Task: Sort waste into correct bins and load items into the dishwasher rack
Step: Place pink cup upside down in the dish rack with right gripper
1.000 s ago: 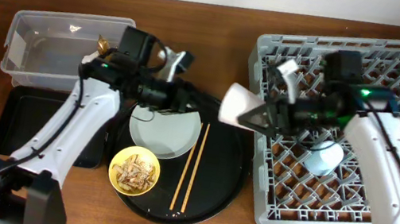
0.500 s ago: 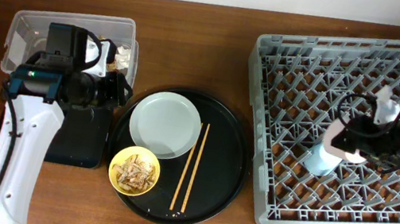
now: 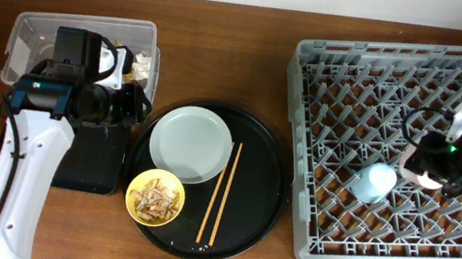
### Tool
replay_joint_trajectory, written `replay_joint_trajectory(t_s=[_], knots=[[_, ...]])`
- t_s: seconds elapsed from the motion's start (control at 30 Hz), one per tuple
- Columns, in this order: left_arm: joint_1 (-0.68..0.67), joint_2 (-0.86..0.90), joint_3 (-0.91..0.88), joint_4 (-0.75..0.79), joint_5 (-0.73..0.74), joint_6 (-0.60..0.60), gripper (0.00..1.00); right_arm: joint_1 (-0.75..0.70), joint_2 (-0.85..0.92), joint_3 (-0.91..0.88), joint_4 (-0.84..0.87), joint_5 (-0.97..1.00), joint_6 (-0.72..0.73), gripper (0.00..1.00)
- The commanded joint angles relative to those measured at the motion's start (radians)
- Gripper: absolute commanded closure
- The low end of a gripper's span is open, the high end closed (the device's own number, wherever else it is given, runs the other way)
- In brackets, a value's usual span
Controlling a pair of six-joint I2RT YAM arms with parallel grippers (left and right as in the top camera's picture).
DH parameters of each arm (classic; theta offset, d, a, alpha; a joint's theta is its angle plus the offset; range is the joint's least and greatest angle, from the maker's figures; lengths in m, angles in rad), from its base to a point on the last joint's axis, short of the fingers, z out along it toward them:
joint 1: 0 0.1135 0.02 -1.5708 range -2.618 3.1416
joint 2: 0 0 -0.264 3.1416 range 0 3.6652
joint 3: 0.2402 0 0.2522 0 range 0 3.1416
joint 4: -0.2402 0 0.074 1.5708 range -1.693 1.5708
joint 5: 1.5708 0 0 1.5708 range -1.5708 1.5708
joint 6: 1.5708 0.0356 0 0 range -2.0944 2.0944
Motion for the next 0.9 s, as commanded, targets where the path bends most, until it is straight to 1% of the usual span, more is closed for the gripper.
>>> replay_joint_trajectory(t_s=[0.0,0.13,0.23,0.47,0.7,0.8,0.87], knots=[[0.005,-0.013,0.003,-0.016,-0.013,0.016,0.53,-0.003,0.025,0.06,0.004,0.021,0.023,0.58],[0.005,-0.013,0.003,-0.02,-0.013,0.016,0.53,-0.003,0.111,0.148,-0.017,0.021,0.023,0.58],[0.005,-0.013,0.003,-0.029,-0.013,0.016,0.53,-0.003,0.215,0.206,-0.036,0.021,0.023,0.58],[0.005,-0.013,0.003,-0.038,-0.013,0.016,0.53,-0.003,0.353,0.211,-0.008,0.013,0.023,0.58],[0.005,-0.013,0.003,-0.038,-0.013,0.016,0.53,-0.003,0.412,0.209,0.036,0.013,0.023,0.57],[0.005,-0.013,0.003,-0.039,-0.014,0.016,0.53,-0.002,0.432,0.205,0.035,0.011,0.023,0.42],[0.005,-0.013,0.003,-0.038,-0.013,0.016,0.53,-0.003,0.438,0.2,0.035,0.009,0.023,0.27]])
